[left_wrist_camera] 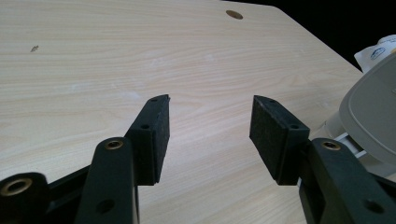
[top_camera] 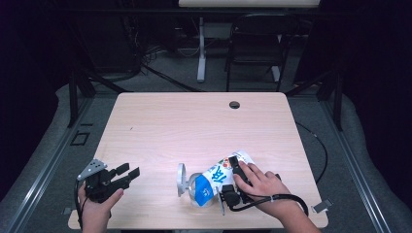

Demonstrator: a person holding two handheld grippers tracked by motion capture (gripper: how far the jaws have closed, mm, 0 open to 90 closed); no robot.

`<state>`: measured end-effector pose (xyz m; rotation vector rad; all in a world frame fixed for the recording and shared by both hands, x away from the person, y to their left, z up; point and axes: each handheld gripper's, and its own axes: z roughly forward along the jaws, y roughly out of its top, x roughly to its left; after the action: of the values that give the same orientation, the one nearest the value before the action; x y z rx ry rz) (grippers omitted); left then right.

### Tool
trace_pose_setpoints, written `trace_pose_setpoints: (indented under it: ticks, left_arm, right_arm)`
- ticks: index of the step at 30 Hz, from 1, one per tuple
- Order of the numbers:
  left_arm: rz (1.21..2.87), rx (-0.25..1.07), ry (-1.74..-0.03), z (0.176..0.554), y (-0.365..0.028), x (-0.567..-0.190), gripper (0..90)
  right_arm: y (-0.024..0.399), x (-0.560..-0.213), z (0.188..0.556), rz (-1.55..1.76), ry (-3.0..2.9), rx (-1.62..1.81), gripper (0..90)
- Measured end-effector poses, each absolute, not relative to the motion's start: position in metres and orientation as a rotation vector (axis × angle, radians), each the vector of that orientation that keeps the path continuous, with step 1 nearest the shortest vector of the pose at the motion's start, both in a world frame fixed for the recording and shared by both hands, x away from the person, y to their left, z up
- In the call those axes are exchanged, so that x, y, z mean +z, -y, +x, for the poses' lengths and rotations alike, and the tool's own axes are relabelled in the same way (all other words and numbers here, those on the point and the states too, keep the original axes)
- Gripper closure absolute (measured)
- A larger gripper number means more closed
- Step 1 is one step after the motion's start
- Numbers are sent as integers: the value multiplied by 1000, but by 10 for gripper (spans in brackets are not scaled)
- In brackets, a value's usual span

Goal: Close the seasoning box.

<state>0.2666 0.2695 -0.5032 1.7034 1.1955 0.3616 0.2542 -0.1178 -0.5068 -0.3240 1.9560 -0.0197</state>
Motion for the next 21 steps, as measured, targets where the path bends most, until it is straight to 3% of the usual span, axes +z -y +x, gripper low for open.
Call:
trace_pose_setpoints:
  ticks: [21]
  left_arm:
    - [1704,356,-1203,267,-271,-504,483]
  right_arm:
    - [117,-505,254,-338,-1953,-51,451]
